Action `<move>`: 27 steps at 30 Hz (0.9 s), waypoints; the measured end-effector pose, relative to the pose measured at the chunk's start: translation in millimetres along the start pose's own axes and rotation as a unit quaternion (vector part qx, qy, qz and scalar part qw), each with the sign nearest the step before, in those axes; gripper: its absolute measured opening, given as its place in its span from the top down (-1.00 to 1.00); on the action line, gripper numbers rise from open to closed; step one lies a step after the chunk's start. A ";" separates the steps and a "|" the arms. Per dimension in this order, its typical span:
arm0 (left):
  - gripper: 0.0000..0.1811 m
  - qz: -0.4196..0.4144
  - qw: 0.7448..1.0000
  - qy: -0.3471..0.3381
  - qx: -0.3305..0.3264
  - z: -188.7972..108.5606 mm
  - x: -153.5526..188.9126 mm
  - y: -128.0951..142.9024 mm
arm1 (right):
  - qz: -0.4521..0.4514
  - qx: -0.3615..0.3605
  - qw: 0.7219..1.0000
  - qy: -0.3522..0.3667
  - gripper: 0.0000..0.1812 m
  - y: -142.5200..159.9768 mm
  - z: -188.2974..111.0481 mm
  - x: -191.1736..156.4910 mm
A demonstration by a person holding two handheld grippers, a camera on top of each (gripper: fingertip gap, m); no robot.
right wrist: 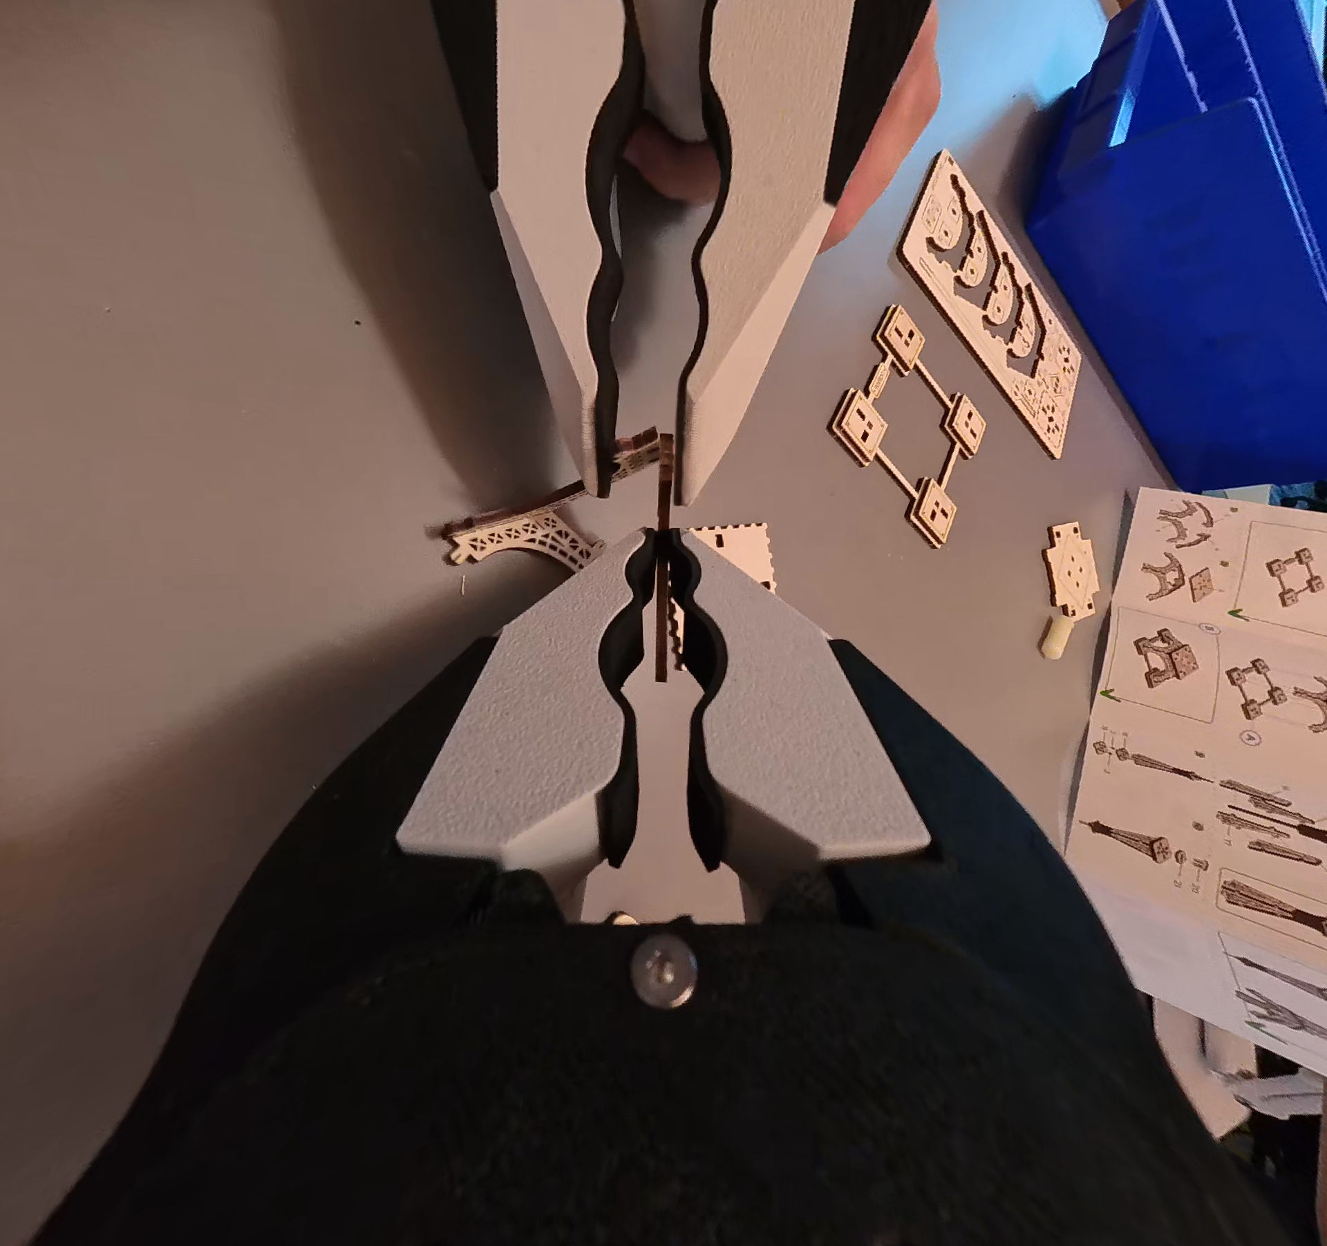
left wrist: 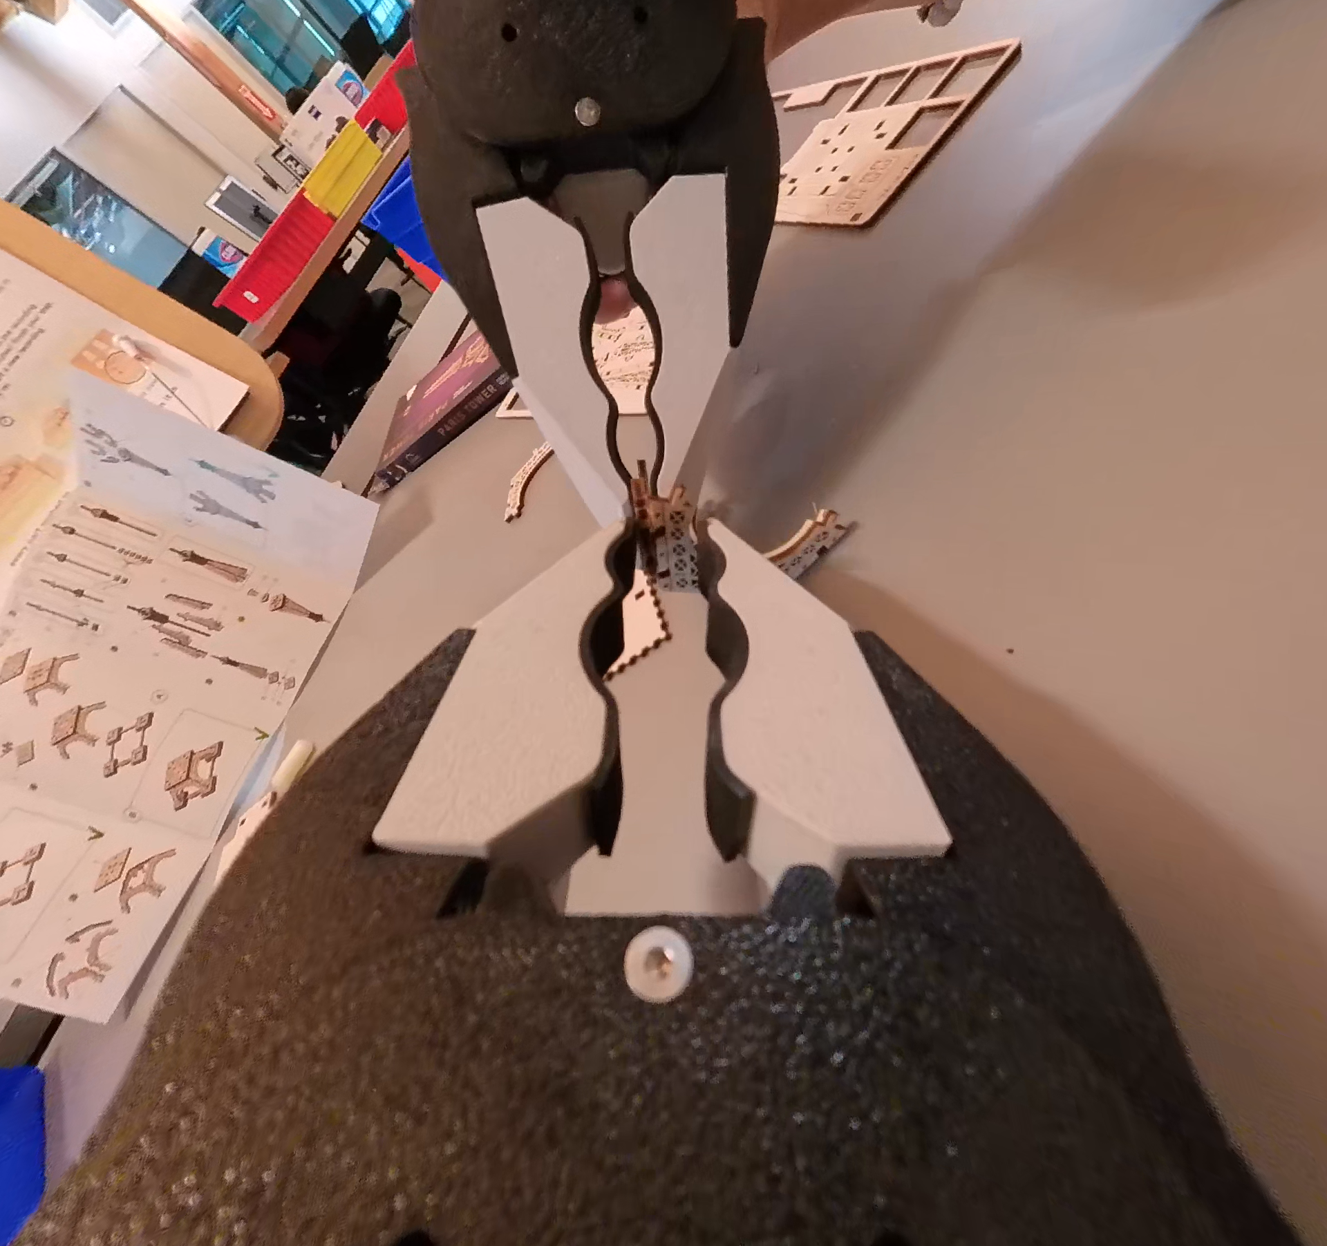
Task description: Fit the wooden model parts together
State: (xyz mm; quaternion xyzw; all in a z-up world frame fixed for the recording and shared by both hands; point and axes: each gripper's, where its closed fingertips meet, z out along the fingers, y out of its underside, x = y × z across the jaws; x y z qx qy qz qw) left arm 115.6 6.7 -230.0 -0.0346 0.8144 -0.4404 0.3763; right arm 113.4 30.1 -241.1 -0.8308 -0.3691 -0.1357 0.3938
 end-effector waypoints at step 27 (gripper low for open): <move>0.88 -0.023 1.000 0.004 -0.002 5.0 -8.5 4.8 | -0.002 -0.003 0.991 0.132 1.00 -17.5 -26.5 19.1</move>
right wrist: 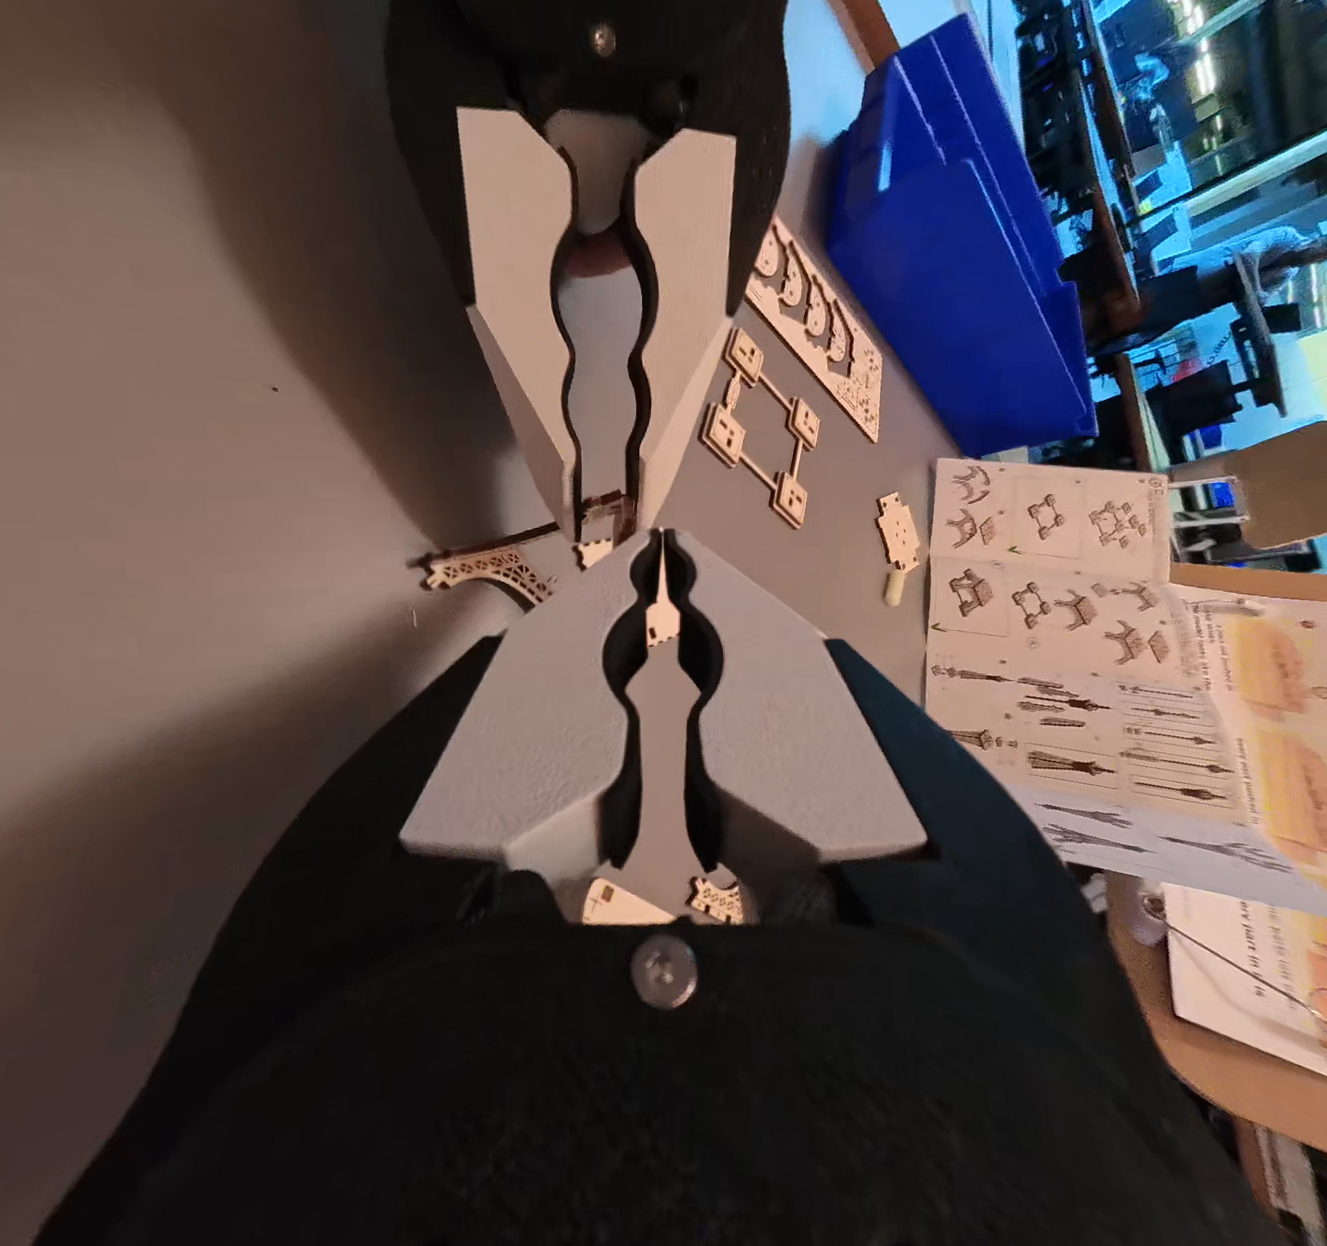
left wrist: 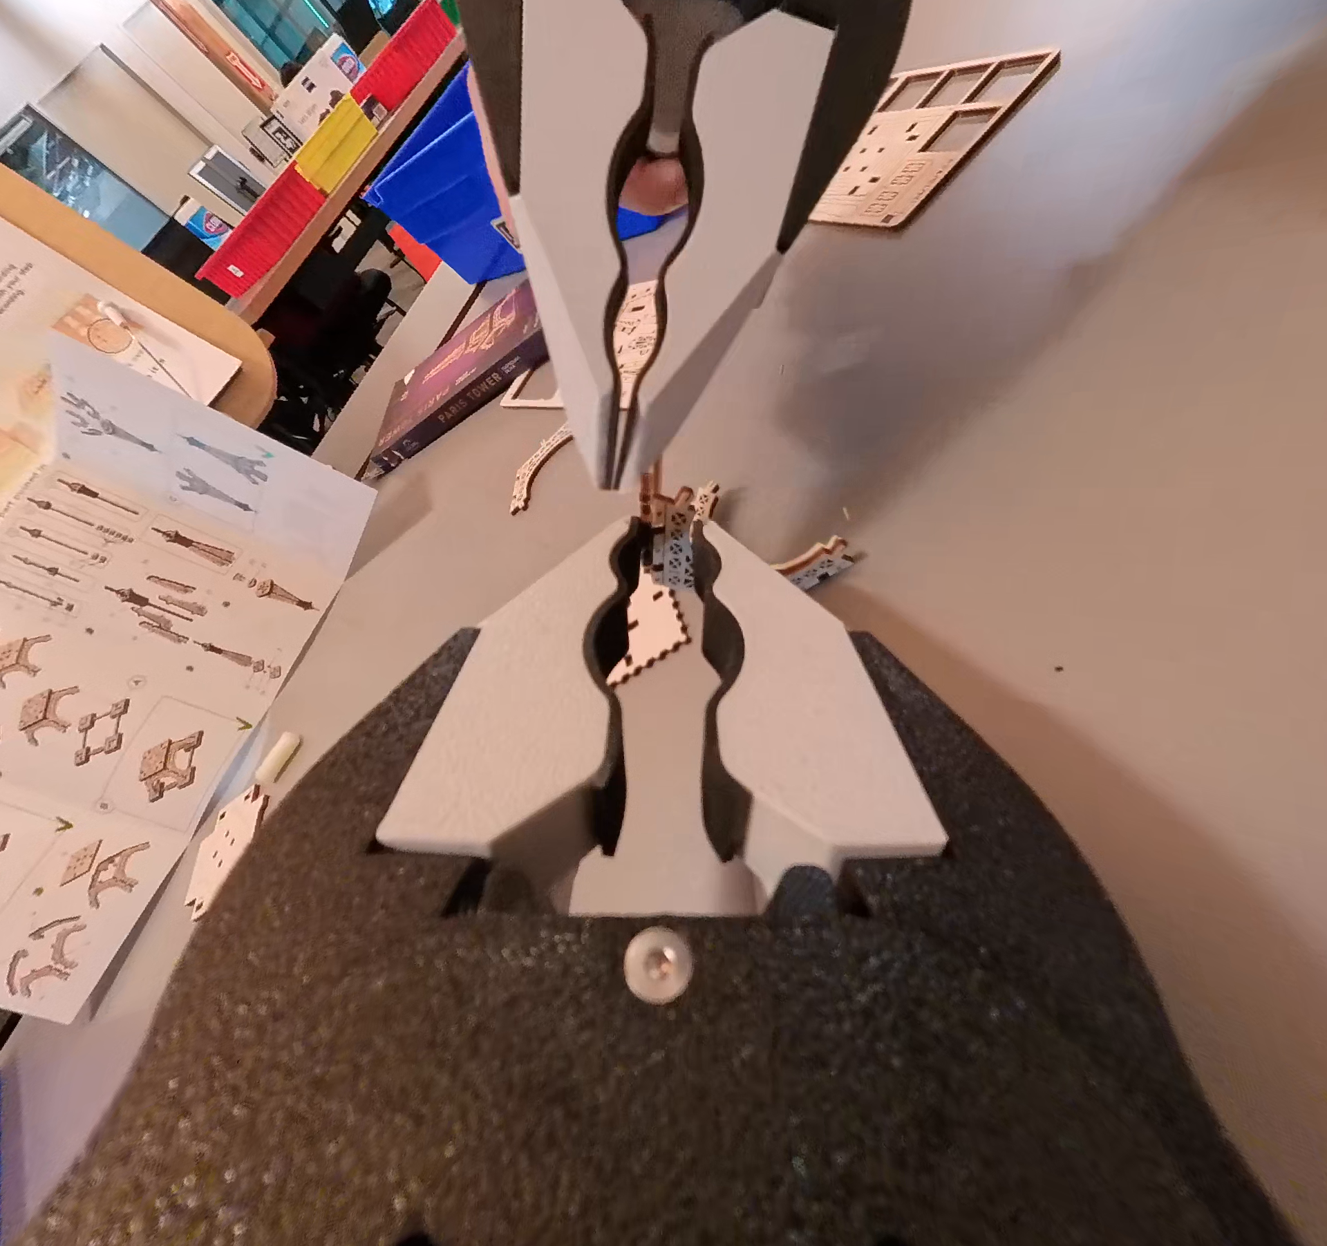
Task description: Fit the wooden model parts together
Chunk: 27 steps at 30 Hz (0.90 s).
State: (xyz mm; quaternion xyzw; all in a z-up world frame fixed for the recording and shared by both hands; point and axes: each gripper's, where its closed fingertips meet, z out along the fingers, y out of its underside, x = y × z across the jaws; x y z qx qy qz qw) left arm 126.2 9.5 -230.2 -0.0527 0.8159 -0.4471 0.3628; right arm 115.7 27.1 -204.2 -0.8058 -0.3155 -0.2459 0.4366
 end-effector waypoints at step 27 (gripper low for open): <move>0.85 0.005 0.999 0.045 0.019 2.2 1.3 -1.9 | 0.006 0.009 1.000 -0.026 1.00 3.0 0.1 -10.3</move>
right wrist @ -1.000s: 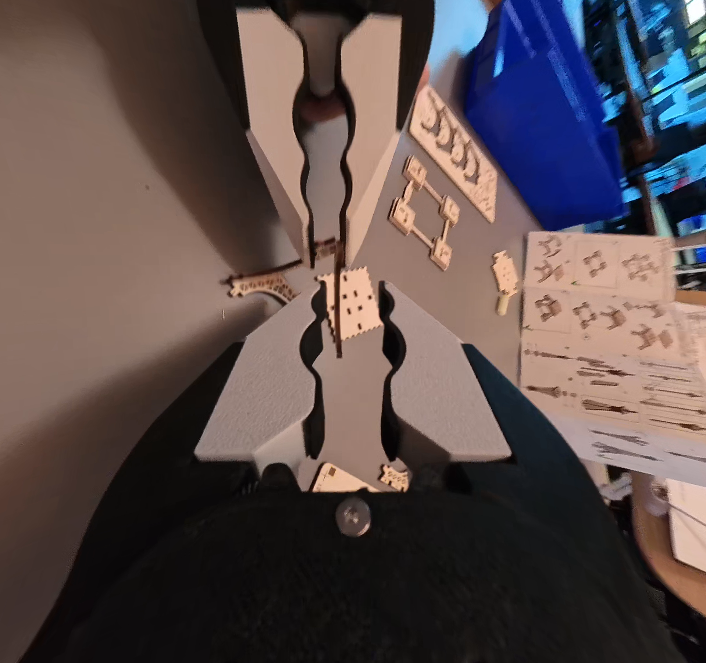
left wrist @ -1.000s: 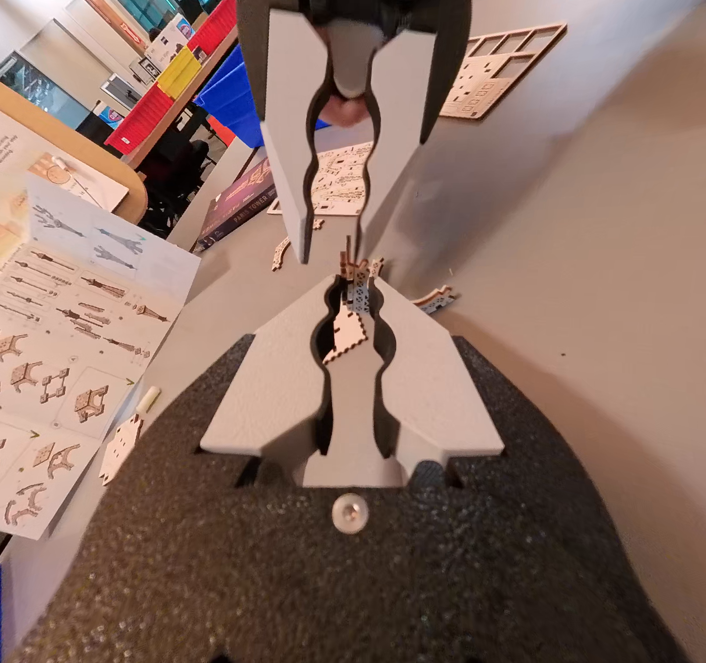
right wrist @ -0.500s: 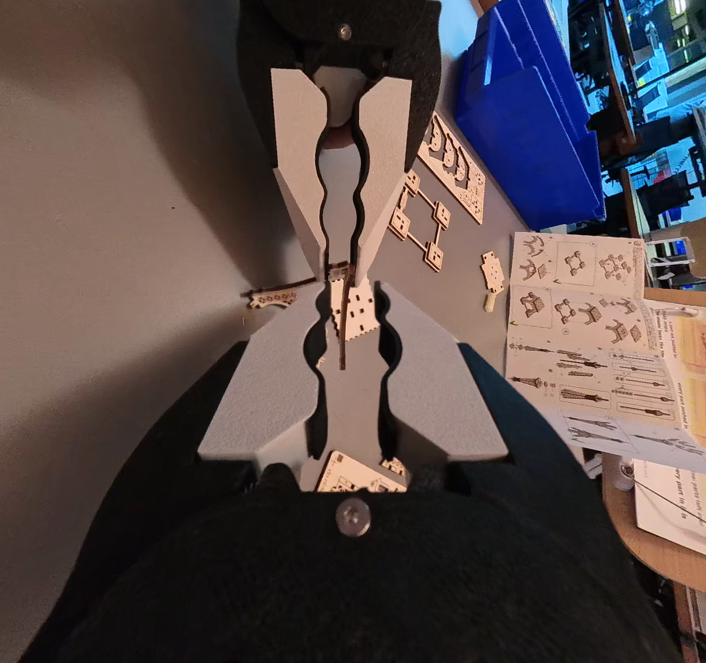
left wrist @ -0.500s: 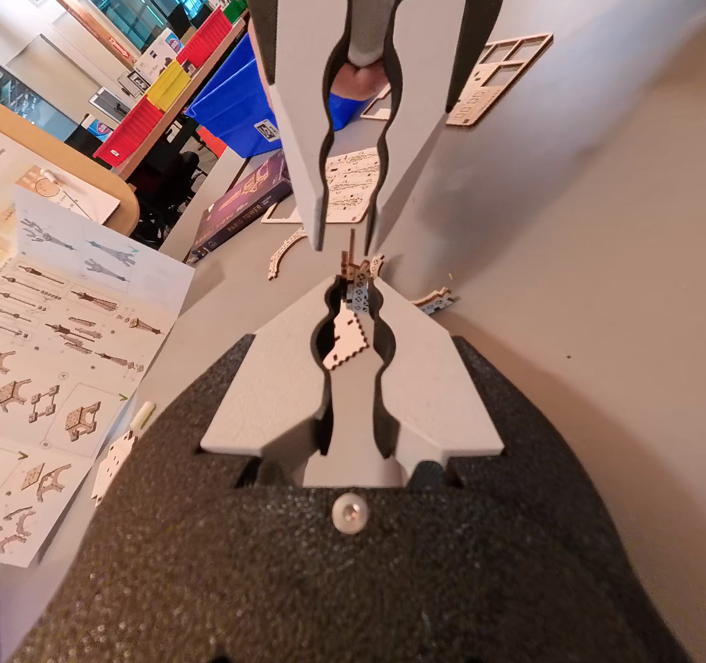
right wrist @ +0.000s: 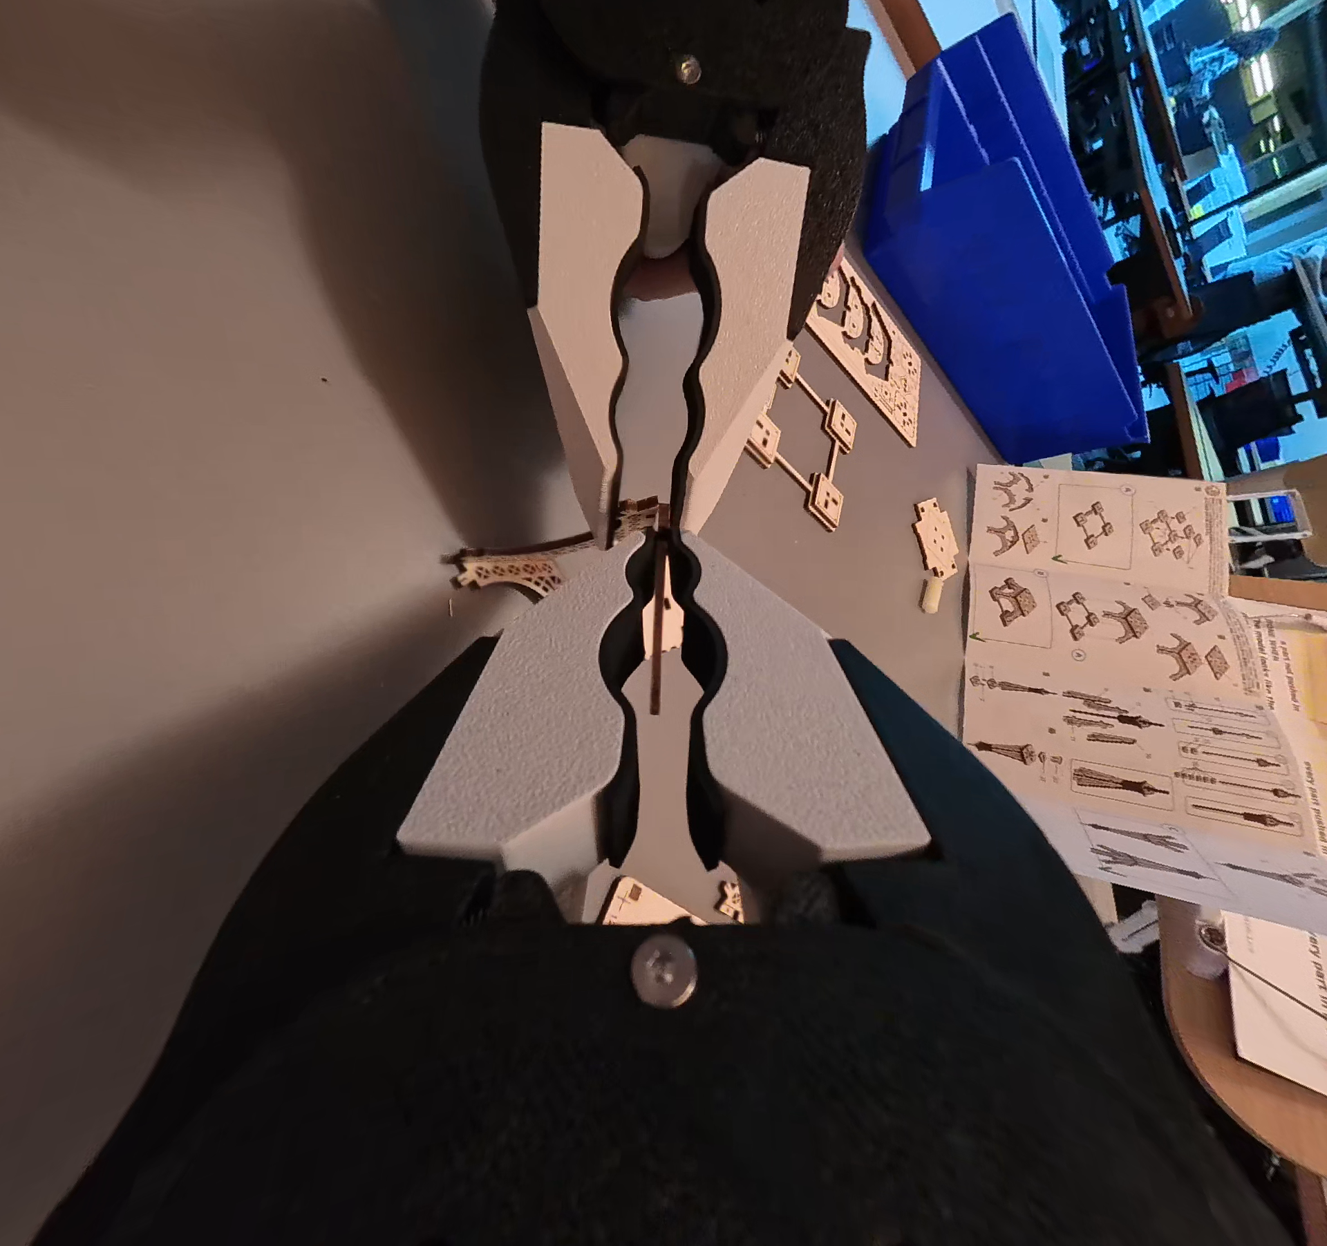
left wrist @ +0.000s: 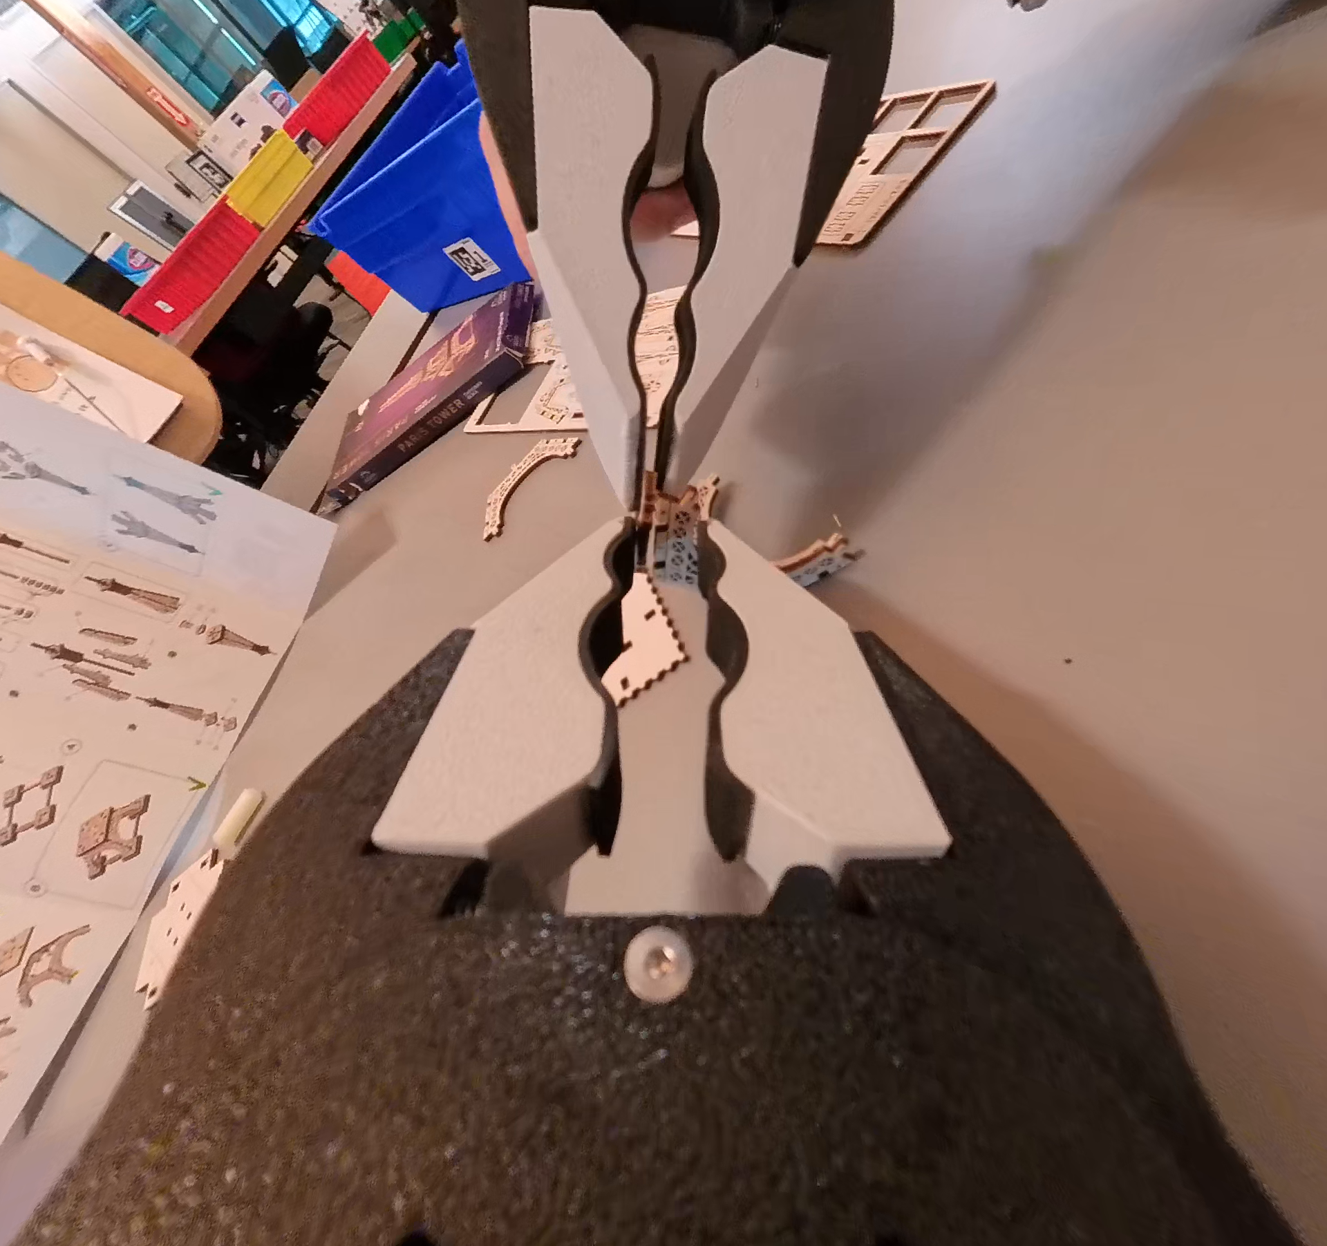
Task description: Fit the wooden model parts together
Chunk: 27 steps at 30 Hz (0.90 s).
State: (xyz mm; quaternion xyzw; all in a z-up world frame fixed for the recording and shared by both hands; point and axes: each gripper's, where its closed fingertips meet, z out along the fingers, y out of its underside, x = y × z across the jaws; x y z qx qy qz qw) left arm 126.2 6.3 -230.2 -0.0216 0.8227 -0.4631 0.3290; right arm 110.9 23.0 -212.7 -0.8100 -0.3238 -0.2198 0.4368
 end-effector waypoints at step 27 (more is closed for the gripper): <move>0.64 -0.397 0.909 -0.057 -0.109 -18.6 14.8 13.2 | 0.006 -0.025 0.999 0.036 1.00 9.9 2.1 10.0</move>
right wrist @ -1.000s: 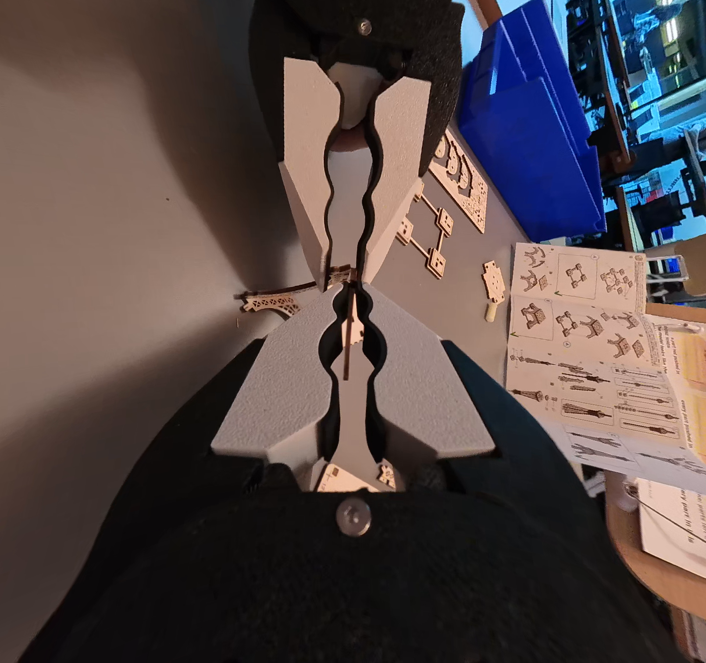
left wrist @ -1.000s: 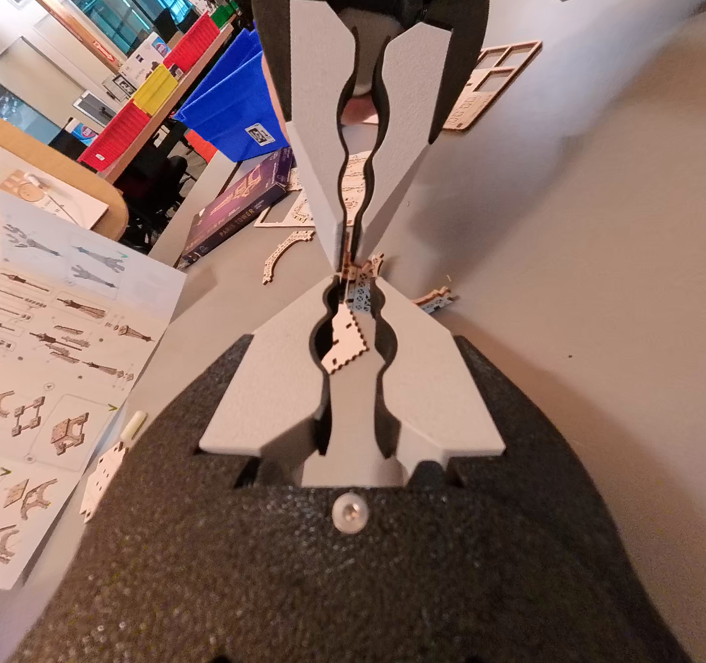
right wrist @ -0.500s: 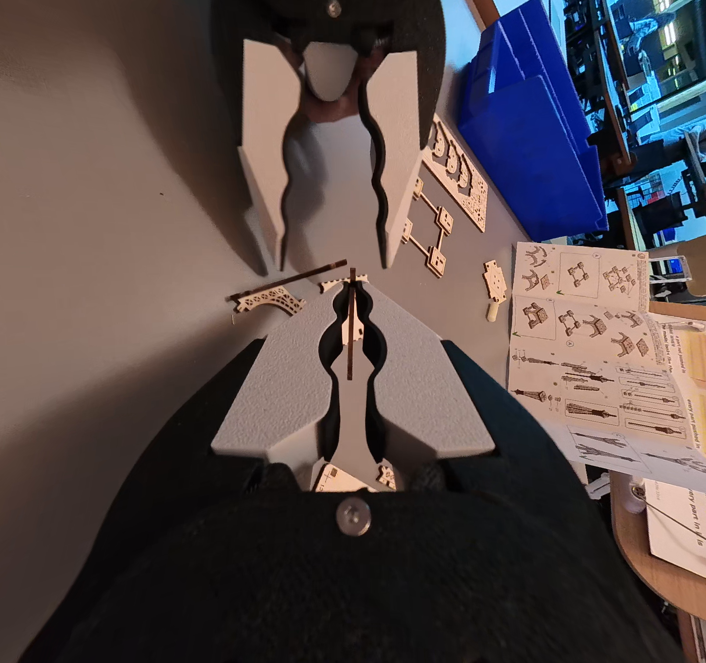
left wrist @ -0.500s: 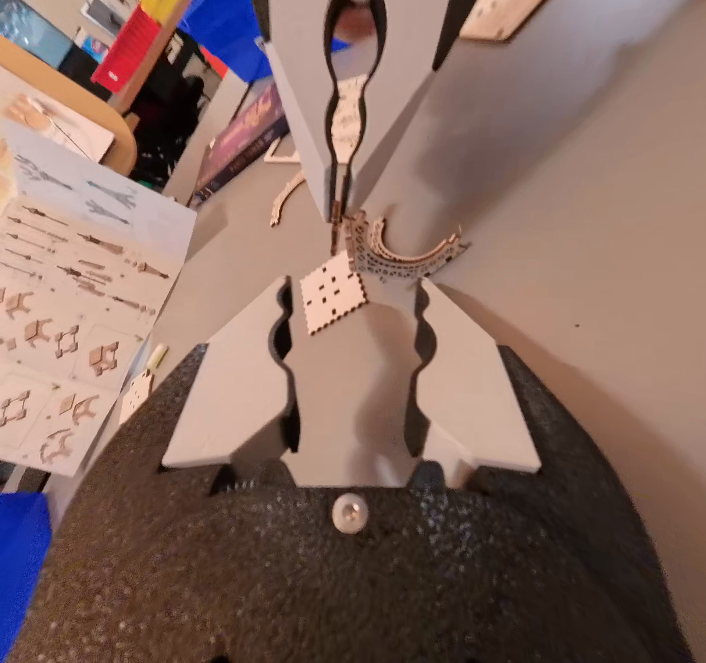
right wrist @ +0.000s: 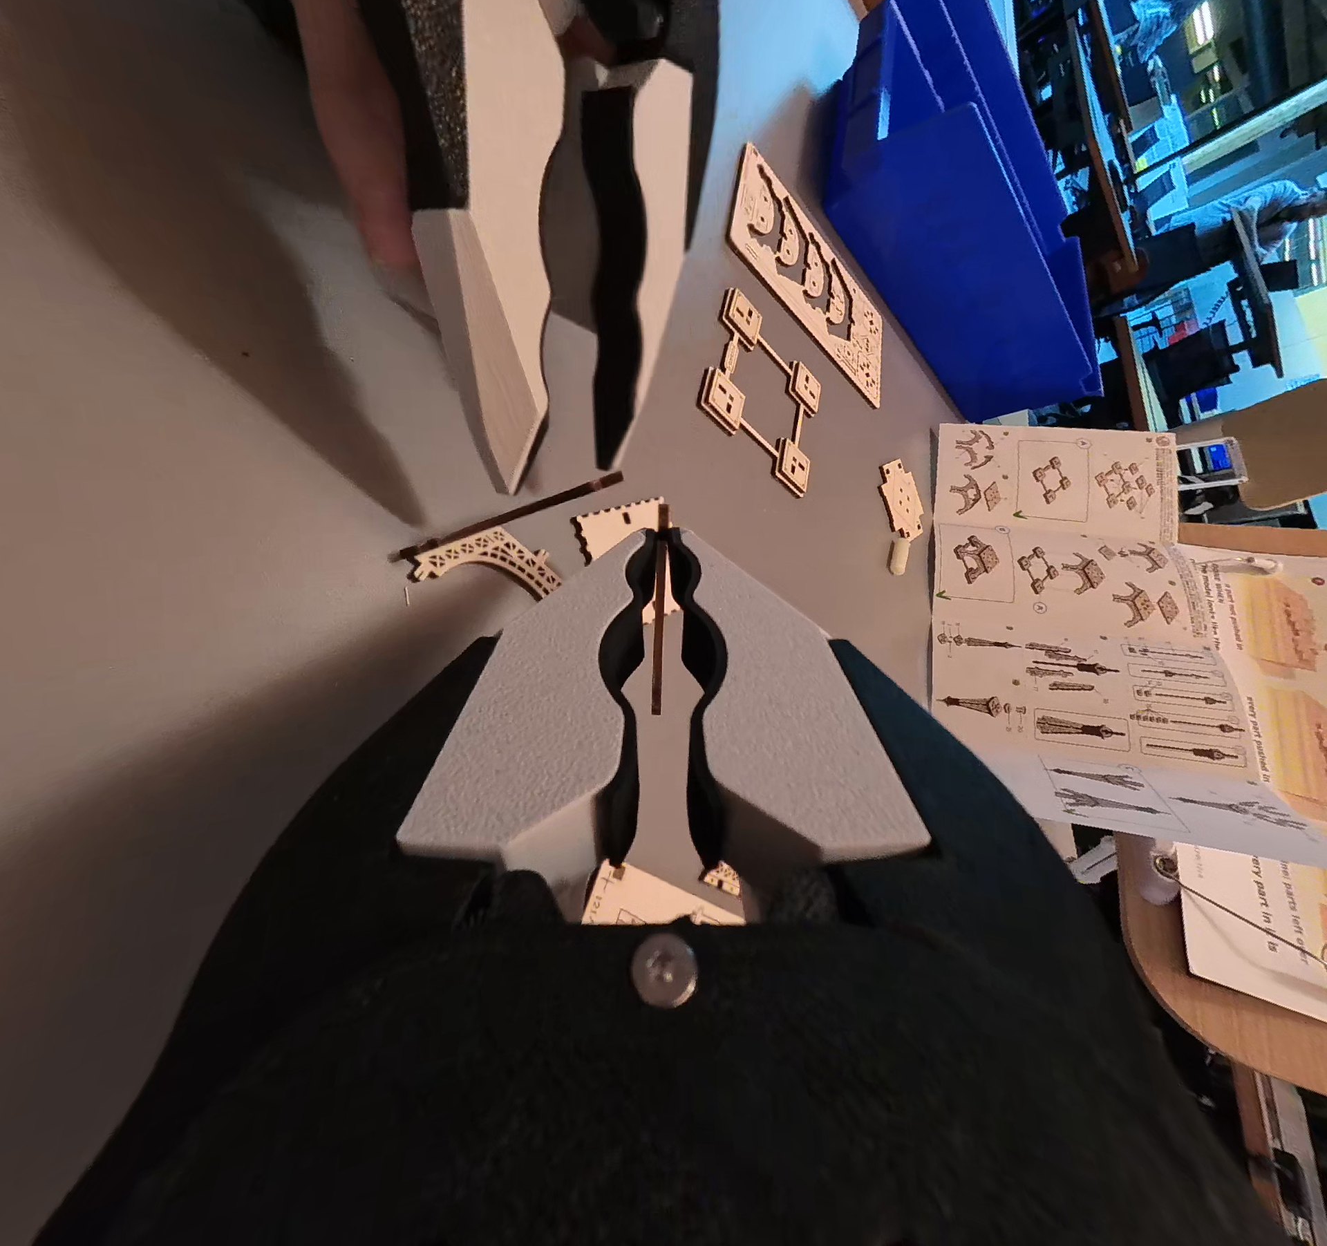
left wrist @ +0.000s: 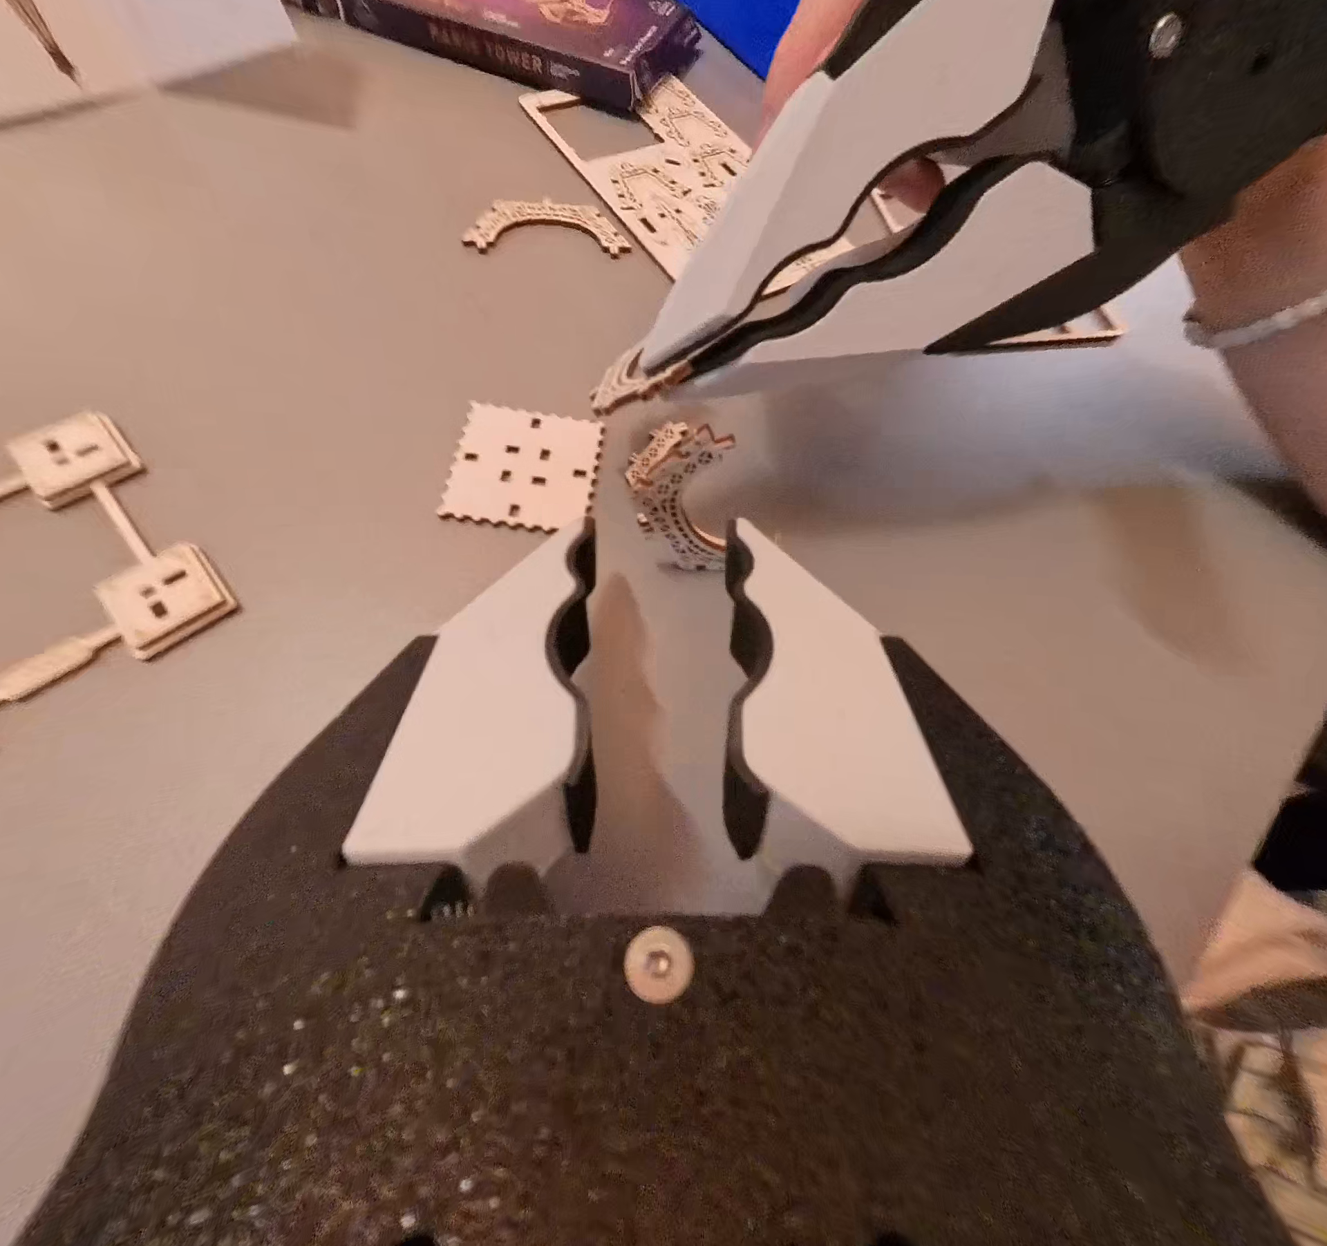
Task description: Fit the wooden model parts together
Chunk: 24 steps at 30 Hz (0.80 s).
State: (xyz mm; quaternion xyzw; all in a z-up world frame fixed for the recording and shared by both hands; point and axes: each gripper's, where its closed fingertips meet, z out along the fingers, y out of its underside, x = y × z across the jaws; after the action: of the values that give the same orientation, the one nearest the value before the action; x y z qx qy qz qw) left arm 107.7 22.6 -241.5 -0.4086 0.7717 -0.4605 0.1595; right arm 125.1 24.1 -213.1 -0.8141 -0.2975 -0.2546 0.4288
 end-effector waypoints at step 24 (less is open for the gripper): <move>0.88 0.283 0.947 0.154 0.018 9.9 10.5 -11.7 | 0.001 0.031 0.999 -0.033 0.99 -5.7 -13.1 -10.4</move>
State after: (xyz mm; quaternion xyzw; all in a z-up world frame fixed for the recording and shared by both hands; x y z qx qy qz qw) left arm 113.1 5.9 -235.6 -0.0946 0.8622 -0.4679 0.1696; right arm 111.9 12.8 -210.3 -0.8086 -0.3189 -0.2179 0.4439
